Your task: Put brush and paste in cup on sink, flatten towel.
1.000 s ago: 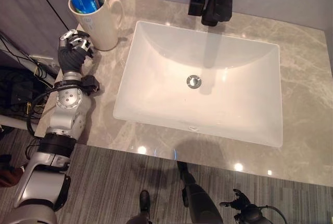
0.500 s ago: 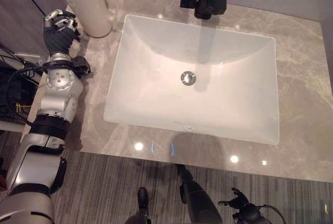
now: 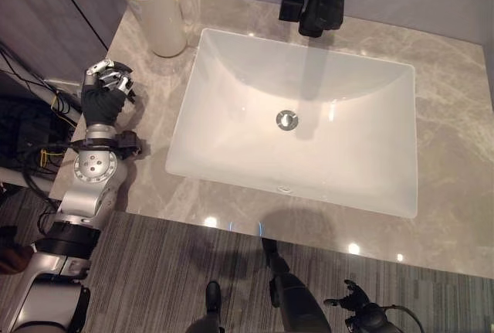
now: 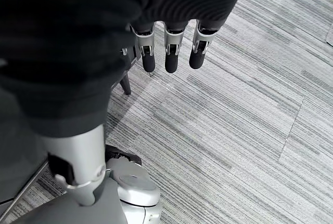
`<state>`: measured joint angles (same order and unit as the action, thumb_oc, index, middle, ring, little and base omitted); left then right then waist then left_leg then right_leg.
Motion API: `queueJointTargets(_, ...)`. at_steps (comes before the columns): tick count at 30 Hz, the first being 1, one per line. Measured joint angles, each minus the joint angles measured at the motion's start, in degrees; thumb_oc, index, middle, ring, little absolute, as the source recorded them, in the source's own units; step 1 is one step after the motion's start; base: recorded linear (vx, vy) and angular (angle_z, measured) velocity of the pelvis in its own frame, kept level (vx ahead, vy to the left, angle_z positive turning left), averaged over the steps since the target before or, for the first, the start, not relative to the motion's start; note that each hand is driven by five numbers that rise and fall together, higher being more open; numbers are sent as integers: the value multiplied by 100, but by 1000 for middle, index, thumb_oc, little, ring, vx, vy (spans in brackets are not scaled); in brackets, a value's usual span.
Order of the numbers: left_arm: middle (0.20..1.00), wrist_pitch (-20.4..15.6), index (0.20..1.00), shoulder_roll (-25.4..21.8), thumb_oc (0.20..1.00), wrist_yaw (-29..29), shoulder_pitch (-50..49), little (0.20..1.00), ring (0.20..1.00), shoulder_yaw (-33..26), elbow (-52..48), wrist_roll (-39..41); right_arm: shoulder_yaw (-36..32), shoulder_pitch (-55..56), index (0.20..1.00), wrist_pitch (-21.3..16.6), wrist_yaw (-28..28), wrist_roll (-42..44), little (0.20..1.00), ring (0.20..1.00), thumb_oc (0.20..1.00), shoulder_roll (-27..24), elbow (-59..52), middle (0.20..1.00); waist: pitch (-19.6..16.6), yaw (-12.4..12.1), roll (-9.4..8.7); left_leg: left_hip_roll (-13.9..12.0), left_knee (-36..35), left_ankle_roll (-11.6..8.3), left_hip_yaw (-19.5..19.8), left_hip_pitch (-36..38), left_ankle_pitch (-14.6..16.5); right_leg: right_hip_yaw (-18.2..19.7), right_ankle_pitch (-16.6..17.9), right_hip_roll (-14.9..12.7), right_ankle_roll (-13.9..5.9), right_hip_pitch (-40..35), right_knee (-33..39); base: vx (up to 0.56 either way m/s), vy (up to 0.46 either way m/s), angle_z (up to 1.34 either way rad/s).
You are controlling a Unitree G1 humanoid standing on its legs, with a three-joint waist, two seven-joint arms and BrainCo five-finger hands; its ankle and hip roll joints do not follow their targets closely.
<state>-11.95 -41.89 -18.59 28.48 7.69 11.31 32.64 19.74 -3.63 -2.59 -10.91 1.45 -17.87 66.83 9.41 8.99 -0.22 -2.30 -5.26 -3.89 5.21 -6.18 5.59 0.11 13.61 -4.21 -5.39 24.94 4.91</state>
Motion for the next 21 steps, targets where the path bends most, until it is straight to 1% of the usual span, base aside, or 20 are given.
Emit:
queueJointTargets(6, 200, 3, 200, -18, 200, 160, 148, 200, 200, 49, 4, 1, 2, 1, 1000, 3, 16, -1, 1000, 1000, 1000, -1, 30, 1000, 32, 8, 54, 0, 1, -4, 16, -54, -4, -33, -3, 19, 9, 49, 0, -3, 3, 1)
queueJointTargets(8, 200, 8, 200, -128, 200, 217, 283, 200, 200, 196, 16, 2, 2, 1, 1000, 5, 23, -2, 1000, 1000, 1000, -2, 32, 1000, 34, 3, 55, 8, 1, -3, 14, -103, -5, -28, 2, 15, 14, 101, -1, 0, 0, 0)
queueJointTargets(13, 200, 24, 200, -145, 200, 343, 731, 200, 200, 473, 250, 2, 8, -7, 1000, 6, 116, -2, 1000, 1000, 1000, -8, 27, 1000, 60, 19, 65, 12, 2, -5, -107, -87, -4, 82, 6, 44, 19, 134, -1, 11, -16, -10)
queueJointTargets(16, 200, 53, 200, -146, 200, 328, 1099, 200, 200, 567, 575, 2, 16, -7, 1000, 5, 117, -1, 1000, 1000, 1000, -9, 18, 1000, 64, 119, 67, 8, -1, -6, -126, -104, -2, 100, 0, 59, 11, 170, 0, 17, -31, -7)
queueJointTargets(21, 200, 100, 200, -155, 200, 283, 1582, 200, 200, 774, 1009, 0, 19, -4, 1000, 3, 116, -1, 1000, 1000, 1000, -14, 30, 1000, 91, 147, 75, -24, -2, -22, -148, -119, 8, 113, 0, 114, 11, 202, 0, 15, -18, -3)
